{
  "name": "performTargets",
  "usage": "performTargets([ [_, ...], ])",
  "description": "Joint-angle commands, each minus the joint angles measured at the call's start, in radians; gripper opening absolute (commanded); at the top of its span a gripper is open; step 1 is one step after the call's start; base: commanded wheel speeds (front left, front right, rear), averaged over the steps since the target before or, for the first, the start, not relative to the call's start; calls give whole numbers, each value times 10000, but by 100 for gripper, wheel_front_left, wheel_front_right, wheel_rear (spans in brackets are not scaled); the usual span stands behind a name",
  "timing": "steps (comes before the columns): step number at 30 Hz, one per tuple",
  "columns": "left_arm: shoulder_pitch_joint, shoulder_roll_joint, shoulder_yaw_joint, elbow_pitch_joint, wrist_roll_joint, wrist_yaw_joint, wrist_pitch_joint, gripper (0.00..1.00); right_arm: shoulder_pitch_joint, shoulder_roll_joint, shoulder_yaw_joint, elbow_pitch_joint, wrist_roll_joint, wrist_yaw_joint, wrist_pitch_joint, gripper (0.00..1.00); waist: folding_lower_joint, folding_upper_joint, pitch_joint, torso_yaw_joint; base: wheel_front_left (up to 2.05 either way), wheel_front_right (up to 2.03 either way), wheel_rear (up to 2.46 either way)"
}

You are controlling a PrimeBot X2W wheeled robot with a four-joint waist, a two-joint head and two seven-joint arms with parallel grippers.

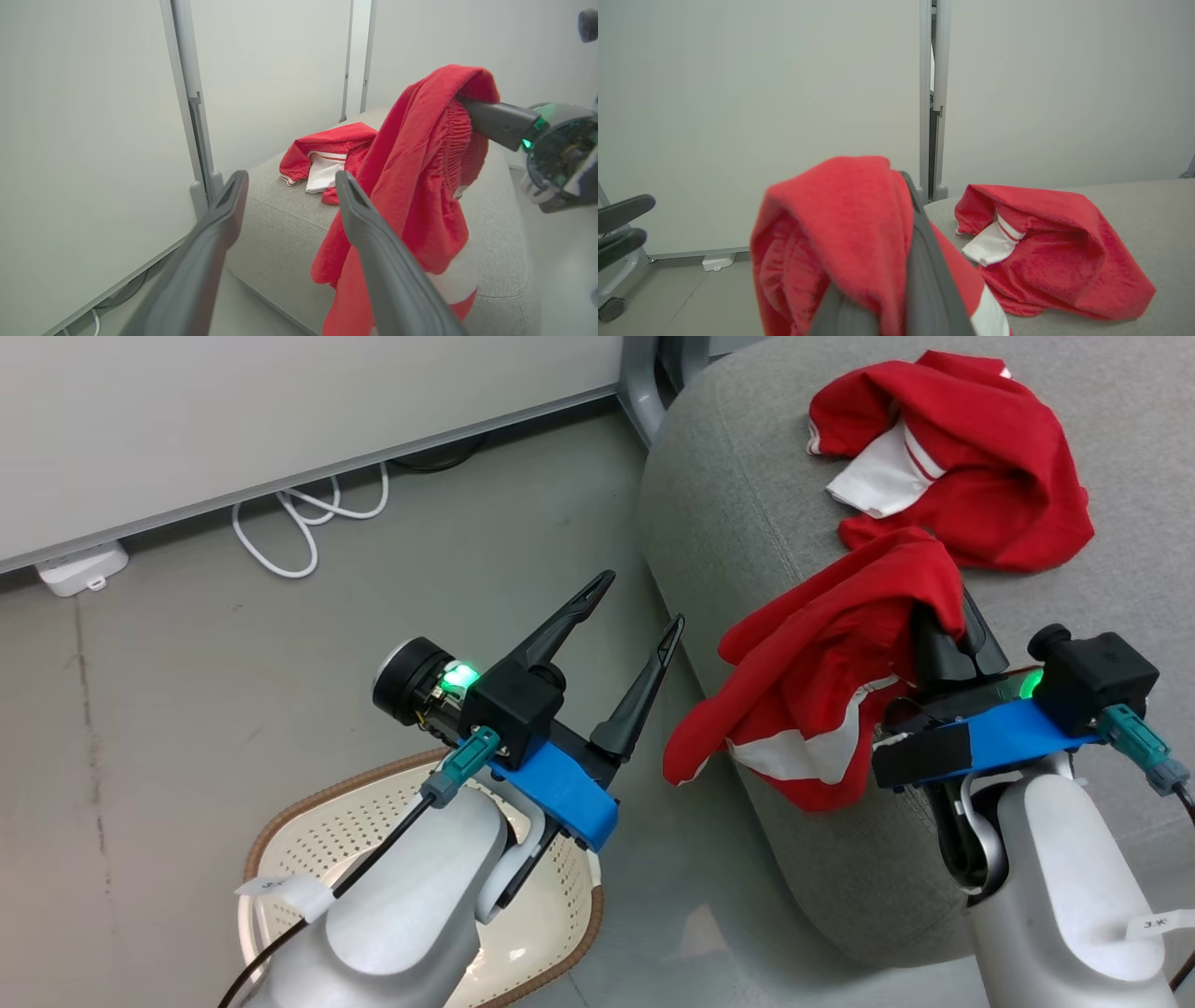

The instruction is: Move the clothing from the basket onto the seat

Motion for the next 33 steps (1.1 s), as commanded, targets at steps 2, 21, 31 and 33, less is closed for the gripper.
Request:
performTargets([
  [2,-213,-14,-25,38,48,-4,-24,100,210,-23,-103,-194,32,5,-7,0,0,0,112,-317,0,0,0],
  [21,-777,-212,-259,289,172,-85,-25,100,339,-25,-882,-962,15,5,-7,0,0,0,682,-639,0,0,0],
  [31,-1331,-213,-249,190,362,44,-13,100,-2246,-808,-2147,-1642,50,5,-7,0,0,0,1817,-286,0,0,0],
  [33,-1503,-241,-292,164,422,50,10,100,-2941,-1099,-2524,-1764,43,5,-7,0,0,0,2170,-166,0,0,0],
])
